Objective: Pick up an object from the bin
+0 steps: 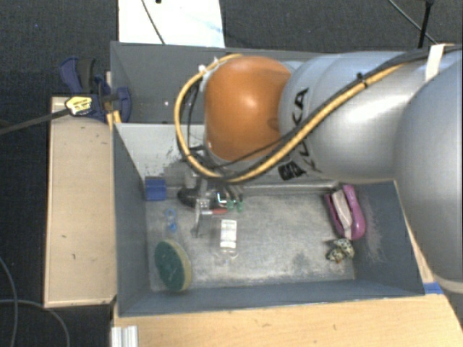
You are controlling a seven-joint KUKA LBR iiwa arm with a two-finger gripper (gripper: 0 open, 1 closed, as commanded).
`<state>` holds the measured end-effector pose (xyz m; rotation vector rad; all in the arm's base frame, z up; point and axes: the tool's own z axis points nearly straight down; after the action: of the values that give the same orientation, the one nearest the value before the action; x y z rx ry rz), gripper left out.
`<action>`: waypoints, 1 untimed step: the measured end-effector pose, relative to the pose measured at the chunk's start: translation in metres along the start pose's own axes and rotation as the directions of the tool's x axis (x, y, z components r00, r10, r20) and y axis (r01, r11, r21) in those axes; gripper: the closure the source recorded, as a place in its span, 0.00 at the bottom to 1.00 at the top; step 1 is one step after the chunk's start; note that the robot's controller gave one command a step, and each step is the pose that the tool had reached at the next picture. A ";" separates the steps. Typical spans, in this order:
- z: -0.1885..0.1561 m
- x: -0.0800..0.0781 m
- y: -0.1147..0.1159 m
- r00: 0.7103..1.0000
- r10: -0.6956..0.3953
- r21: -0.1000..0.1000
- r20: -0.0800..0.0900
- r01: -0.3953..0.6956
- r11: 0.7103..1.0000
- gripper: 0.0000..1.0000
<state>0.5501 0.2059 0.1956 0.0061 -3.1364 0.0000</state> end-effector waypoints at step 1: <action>0.123 0.021 0.011 0.964 -0.264 0.002 0.003 0.264 0.964 0.00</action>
Offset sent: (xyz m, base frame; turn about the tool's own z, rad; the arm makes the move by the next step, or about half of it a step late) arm -0.0215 0.0120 -0.1224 -0.2683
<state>0.5286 0.2172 0.0723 0.4248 -3.1112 0.0009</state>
